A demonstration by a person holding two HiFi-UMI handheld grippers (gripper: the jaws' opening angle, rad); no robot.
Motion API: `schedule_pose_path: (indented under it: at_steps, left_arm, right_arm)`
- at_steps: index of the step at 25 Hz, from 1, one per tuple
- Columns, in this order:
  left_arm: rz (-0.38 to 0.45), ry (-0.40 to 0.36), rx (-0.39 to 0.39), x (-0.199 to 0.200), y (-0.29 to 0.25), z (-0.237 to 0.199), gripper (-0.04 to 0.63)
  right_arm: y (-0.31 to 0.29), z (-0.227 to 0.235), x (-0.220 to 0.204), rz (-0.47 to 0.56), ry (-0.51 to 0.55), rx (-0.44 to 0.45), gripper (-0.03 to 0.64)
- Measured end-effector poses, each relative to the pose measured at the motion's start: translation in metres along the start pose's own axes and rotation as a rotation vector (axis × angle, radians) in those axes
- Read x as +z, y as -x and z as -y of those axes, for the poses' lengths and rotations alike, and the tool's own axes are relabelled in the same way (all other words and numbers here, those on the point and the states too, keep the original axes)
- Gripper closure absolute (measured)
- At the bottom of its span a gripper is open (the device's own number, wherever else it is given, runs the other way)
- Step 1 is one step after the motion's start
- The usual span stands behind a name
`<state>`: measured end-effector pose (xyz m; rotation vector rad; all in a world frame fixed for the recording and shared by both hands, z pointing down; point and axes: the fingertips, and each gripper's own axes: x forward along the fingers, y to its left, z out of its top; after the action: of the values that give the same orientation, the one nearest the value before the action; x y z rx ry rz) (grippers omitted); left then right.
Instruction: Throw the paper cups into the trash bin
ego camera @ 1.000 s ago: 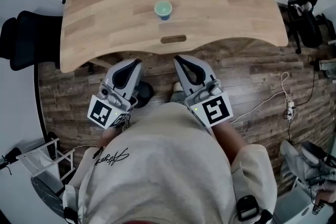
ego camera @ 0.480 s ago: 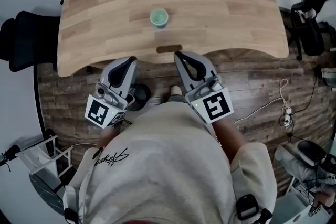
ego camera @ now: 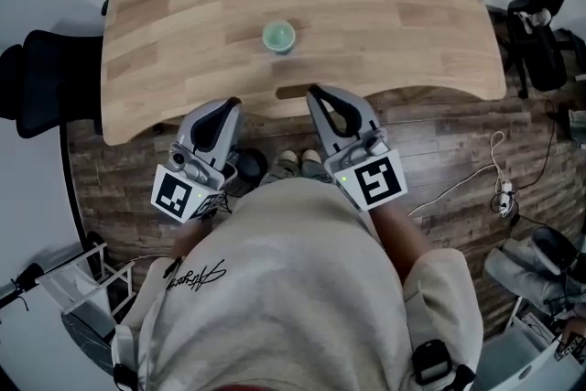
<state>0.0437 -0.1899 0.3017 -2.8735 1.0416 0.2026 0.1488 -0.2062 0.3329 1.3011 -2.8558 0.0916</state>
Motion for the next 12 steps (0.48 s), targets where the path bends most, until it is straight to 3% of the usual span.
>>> schedule_pose_path:
  at_steps: [6,9,12]
  left_arm:
    - [-0.019,-0.003,-0.023,-0.002,-0.001,-0.009,0.594]
    - [-0.034,0.003,-0.018,-0.008,0.004,-0.013,0.594]
    - [-0.052,0.009,-0.017,-0.012,0.008,-0.015,0.594]
  right_arm:
    - [-0.011,0.005,-0.012,-0.03,-0.003,-0.017,0.606]
    - [-0.021,0.009,-0.028,-0.061,-0.01,-0.013,0.509]
    - [-0.034,0.016,-0.051,-0.113,-0.014,-0.016,0.458]
